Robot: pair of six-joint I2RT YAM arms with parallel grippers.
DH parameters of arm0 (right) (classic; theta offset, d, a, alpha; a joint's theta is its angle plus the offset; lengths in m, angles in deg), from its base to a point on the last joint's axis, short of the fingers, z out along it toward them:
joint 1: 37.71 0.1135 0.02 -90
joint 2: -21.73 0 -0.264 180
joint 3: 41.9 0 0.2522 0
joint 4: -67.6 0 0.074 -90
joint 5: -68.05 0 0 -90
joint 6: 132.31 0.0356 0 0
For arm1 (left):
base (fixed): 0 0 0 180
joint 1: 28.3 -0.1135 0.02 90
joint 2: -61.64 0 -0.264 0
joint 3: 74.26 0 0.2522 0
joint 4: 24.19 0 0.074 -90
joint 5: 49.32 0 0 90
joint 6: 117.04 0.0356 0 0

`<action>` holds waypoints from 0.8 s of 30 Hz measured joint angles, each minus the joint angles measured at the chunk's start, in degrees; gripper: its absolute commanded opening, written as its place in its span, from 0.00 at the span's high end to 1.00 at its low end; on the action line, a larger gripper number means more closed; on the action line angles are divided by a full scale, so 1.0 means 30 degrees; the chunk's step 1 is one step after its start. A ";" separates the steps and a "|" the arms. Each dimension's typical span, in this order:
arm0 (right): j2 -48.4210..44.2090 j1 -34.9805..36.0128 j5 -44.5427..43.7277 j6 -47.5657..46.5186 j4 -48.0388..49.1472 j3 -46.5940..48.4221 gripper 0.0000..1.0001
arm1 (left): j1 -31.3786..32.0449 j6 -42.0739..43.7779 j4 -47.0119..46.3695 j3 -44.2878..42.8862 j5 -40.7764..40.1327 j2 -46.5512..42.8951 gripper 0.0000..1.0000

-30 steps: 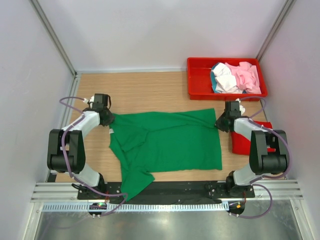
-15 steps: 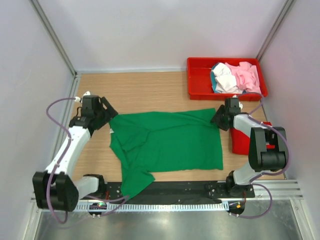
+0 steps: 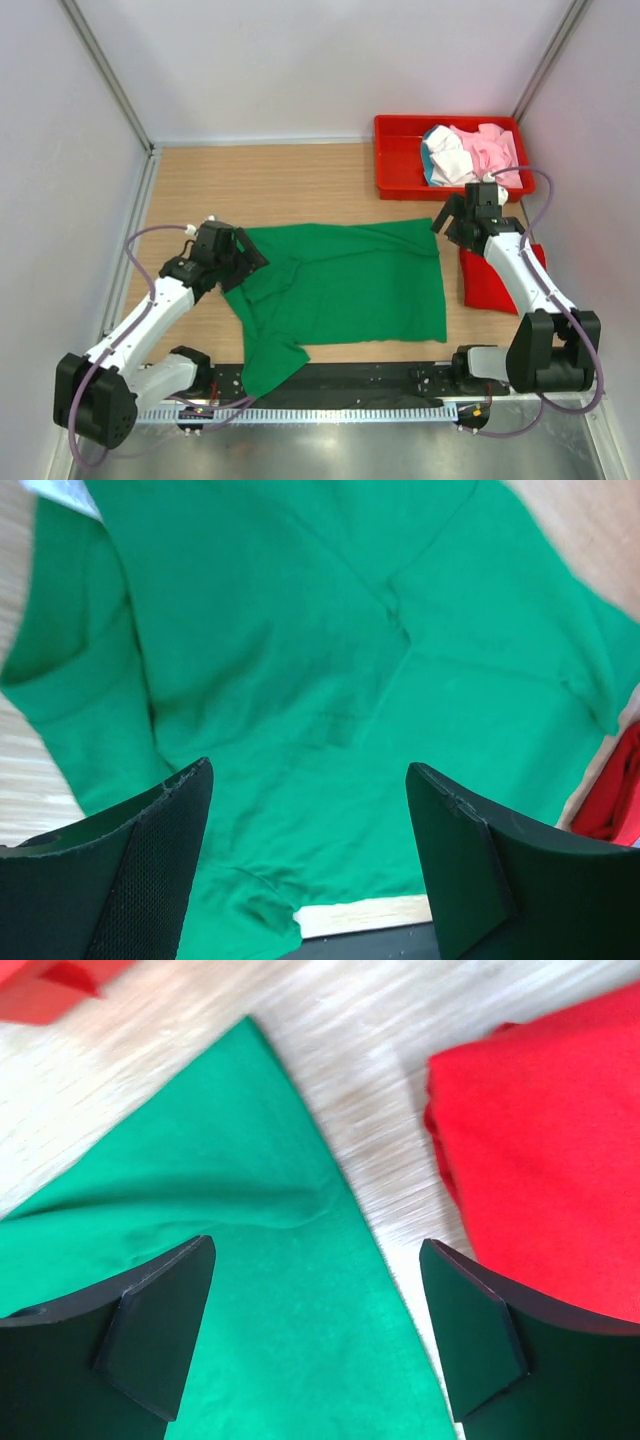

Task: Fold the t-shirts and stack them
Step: Fold the tshirt

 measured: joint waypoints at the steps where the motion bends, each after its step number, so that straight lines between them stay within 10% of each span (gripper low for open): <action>1: -0.0284 0.0117 -0.0073 -0.0058 -0.0153 0.0124 0.10 | 0.0342 -0.0364 -0.0175 0.0219 -0.0029 0.0211 0.22; 24: 0.1435 1.0936 0.2390 0.5093 0.3759 -0.1413 0.22 | 0.0612 -0.2914 -0.2244 0.3759 -0.2324 0.1545 0.36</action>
